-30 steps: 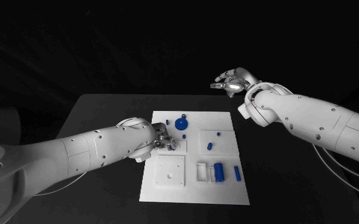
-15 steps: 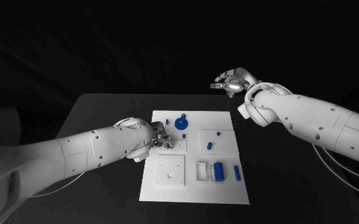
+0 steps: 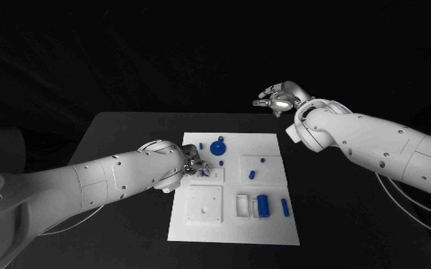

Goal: Assemble the parts on the task board

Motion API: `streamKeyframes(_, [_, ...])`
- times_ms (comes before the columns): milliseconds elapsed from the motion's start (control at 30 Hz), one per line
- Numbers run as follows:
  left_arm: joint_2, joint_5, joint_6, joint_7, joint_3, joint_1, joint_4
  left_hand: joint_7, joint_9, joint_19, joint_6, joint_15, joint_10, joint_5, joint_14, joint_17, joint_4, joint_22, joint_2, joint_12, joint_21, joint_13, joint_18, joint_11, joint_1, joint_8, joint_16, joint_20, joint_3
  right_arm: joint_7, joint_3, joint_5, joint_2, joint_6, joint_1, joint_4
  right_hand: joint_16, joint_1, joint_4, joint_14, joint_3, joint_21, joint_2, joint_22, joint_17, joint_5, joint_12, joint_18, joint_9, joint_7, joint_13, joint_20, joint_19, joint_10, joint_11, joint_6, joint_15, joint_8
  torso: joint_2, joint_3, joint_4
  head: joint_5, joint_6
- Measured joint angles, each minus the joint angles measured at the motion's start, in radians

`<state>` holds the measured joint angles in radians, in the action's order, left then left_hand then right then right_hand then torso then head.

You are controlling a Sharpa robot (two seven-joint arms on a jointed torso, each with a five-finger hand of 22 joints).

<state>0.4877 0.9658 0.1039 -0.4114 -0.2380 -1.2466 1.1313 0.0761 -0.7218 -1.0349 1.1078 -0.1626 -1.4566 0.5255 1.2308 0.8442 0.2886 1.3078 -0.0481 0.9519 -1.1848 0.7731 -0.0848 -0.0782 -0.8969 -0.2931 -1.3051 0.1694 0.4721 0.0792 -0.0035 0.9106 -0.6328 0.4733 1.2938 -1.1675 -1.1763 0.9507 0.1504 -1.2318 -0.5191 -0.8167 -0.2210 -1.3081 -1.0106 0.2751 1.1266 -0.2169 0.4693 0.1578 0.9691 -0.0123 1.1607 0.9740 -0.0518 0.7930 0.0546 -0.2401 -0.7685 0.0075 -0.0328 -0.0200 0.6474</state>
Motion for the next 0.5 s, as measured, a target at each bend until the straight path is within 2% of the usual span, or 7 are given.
streamKeyframes(500, [-0.013, -0.001, -0.001, 0.000, 0.000, 0.000, -0.015, 0.000, 0.000, 0.000, 0.000, 0.000, 0.000, 0.004, 0.000, -0.001, 0.001, 0.000, 0.000, 0.000, 0.000, -0.001, 0.000, 0.000, 0.000, 0.005, 0.000, 0.000, -0.001, 0.000, 0.000, 0.000, 0.001, 0.000, 0.000, 0.001, 0.000, 0.000, 0.000, 0.000, 0.000, 0.000, 0.000, 0.000, 0.000, 0.000, 0.004, 0.000, 0.000, 0.002, -0.002, 0.000, 0.000, 0.000, 0.000, 0.003, 0.000, 0.000, 0.000, 0.0003, 0.0003, 0.000, 0.001])
